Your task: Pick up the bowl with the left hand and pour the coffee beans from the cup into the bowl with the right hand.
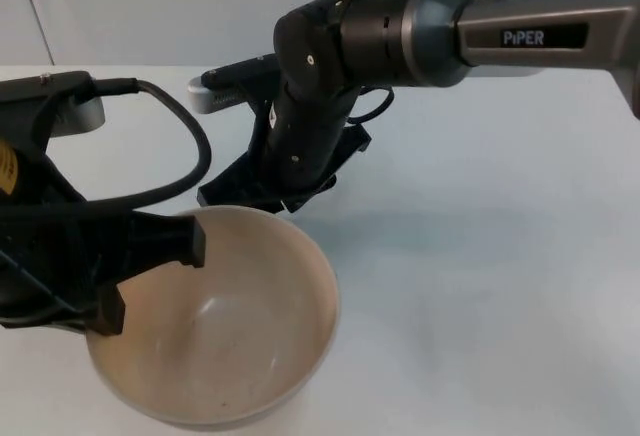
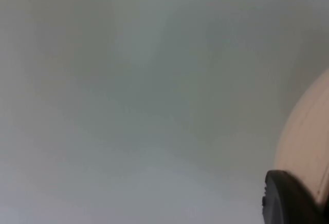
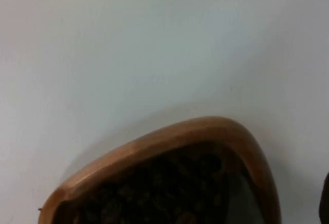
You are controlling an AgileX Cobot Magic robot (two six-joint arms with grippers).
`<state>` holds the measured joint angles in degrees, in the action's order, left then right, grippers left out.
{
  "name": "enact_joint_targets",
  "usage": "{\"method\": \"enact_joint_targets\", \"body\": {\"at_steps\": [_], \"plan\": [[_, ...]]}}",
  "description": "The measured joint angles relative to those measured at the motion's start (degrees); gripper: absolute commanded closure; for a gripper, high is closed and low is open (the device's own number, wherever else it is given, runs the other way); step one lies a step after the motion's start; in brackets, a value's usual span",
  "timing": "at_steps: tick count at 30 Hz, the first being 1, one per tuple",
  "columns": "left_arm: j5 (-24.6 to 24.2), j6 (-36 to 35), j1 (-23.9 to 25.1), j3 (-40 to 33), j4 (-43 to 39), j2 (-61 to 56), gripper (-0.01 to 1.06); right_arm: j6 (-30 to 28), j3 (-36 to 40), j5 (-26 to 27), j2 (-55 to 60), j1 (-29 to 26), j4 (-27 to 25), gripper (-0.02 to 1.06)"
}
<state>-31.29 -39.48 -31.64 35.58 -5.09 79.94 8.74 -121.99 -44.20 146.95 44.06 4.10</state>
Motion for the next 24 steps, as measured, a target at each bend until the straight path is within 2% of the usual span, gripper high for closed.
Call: {"method": "enact_joint_targets", "body": {"at_steps": [8, 10, 11, 15, 16, 17, 24], "plan": [[0.0, 0.0, 0.0, 0.0, 0.0, 0.0, 1.05, -4.9, 0.0, 0.4, 0.0, 0.0, 0.1, 0.69], [0.1, 0.0, 0.0, 0.0, 0.0, 0.0, 1.05, -5.1, 0.0, 0.4, 0.0, 0.0, 0.1, 0.76], [0.2, 0.0, 0.0, 0.0, 0.0, 0.0, 1.05, -5.3, 0.0, 0.4, 0.0, 0.0, 0.1, 0.76], [0.3, 0.0, 0.0, 0.0, 0.0, 0.0, 1.05, -5.5, 0.0, 0.4, 0.0, 0.0, 0.1, 0.99], [0.3, 0.0, 0.0, 0.0, 0.0, 0.0, 1.05, -5.5, 0.0, 0.4, 0.0, 0.0, 0.1, 0.99], [0.3, 0.0, 0.0, 0.0, 0.0, 0.0, 1.05, -5.5, 0.0, 0.4, 0.0, 0.0, 0.2, 1.05], [0.4, 0.0, 0.0, 0.0, 0.1, 0.0, 1.05, -5.5, 0.0, 0.4, 0.0, 0.0, 0.2, 1.05]]}}
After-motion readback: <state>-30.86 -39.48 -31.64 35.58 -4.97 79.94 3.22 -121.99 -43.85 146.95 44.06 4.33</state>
